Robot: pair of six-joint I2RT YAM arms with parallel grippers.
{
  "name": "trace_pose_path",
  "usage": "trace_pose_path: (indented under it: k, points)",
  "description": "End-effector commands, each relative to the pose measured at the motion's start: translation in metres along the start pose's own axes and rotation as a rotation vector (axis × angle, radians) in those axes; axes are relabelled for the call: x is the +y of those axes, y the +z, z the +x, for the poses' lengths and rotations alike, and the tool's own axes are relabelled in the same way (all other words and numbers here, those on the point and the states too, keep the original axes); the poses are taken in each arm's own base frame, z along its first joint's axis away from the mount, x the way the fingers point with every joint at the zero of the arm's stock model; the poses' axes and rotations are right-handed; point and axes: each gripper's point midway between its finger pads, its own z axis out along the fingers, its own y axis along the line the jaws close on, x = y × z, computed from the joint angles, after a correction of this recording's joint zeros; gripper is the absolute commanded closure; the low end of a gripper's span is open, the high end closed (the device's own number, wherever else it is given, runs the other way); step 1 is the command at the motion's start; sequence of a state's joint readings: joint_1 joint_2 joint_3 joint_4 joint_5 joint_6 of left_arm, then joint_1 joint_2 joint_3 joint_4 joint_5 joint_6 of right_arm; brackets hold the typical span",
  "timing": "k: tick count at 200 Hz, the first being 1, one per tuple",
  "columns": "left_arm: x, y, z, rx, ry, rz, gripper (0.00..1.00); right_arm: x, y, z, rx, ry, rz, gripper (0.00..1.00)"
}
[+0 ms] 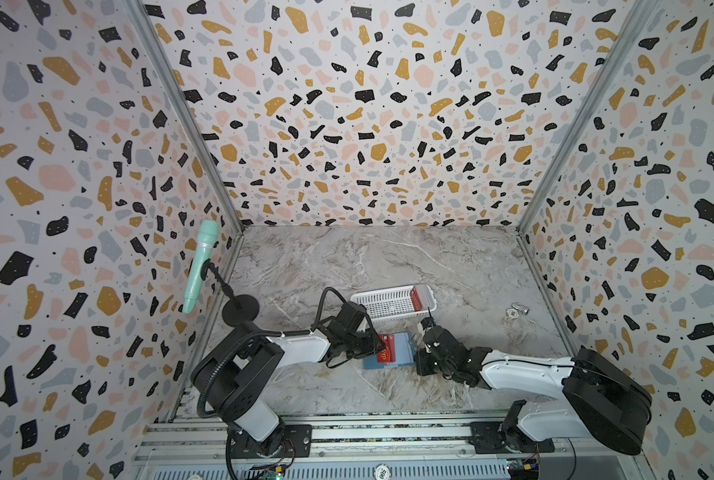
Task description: Put the credit cards into the card holder
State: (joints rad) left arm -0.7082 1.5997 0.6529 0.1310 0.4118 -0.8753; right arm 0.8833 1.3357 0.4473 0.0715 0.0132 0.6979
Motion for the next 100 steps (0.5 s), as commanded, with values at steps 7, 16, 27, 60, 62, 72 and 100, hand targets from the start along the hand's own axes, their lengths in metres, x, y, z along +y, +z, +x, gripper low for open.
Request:
trace_pose_path:
  k: [7,16,27,60,62,72,100]
  points:
    - [-0.006,0.005,0.007,0.037,0.006,0.006,0.67,-0.009,0.004,0.020,0.078,-0.015,0.040,0.92]
    - [-0.008,0.005,0.007,0.036,0.010,0.010,0.67,-0.009,0.004,0.020,0.076,-0.014,0.039,0.92]
    - [-0.011,0.006,0.007,0.039,0.016,0.014,0.67,-0.008,0.004,0.020,0.077,-0.014,0.038,0.92]
    - [-0.017,0.008,0.005,0.038,0.027,0.022,0.68,-0.009,0.004,0.020,0.077,-0.015,0.038,0.92]
    - [-0.017,0.009,0.005,0.038,0.027,0.022,0.68,-0.009,0.004,0.020,0.077,-0.015,0.038,0.92]
    - [-0.018,0.009,0.004,0.037,0.028,0.024,0.68,-0.009,0.004,0.020,0.075,-0.014,0.038,0.92]
    - [-0.023,0.012,0.002,0.039,0.035,0.030,0.68,-0.008,0.004,0.020,0.075,-0.016,0.037,0.92]
